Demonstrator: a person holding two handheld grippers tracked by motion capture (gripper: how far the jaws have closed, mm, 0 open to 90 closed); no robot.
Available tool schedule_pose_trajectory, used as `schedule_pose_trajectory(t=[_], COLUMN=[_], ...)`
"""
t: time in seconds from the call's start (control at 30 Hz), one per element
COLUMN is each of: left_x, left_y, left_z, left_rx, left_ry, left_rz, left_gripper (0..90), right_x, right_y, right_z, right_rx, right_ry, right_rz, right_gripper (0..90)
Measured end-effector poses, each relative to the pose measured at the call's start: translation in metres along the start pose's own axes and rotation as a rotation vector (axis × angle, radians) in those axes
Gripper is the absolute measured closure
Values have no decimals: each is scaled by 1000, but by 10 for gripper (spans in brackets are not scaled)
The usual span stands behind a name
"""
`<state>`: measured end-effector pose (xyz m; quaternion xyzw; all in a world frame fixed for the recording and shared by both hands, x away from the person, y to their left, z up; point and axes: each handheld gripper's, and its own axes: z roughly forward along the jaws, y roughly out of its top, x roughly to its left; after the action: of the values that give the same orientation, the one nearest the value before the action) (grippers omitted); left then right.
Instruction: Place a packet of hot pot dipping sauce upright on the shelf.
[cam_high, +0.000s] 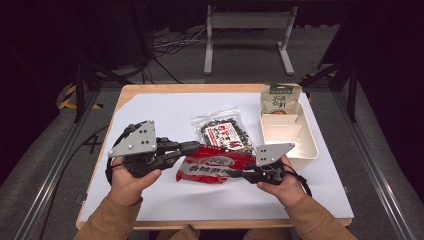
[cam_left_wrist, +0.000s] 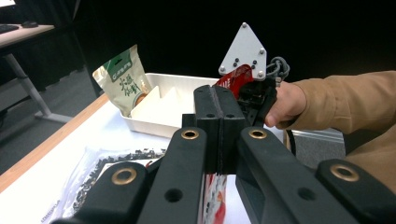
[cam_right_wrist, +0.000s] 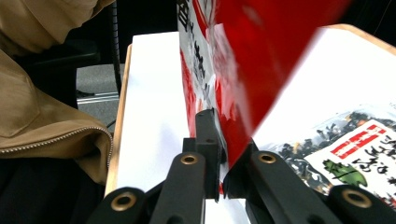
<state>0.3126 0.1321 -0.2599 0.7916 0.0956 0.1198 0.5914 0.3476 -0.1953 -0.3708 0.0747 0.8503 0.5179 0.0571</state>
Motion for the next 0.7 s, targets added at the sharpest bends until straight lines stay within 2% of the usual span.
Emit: schedule_pose_trajectory(t=[0.4,0.6,0.7], left_x=[5,8,11], left_y=[-3,-7,-9], left_z=[-4,-2,-1], left_rx=[-25,-26,-23], left_ry=[33,53,47], left_rz=[-18,-22,-53], left_gripper=[893,858,827], right_x=[1,1,0], right_y=[9,15,17], right_z=[-11,-20,-24], right_rx=[6,39,62], right_ry=[-20,-22,-25], right_rz=[-42,-59,-58], right_gripper=[895,897,897])
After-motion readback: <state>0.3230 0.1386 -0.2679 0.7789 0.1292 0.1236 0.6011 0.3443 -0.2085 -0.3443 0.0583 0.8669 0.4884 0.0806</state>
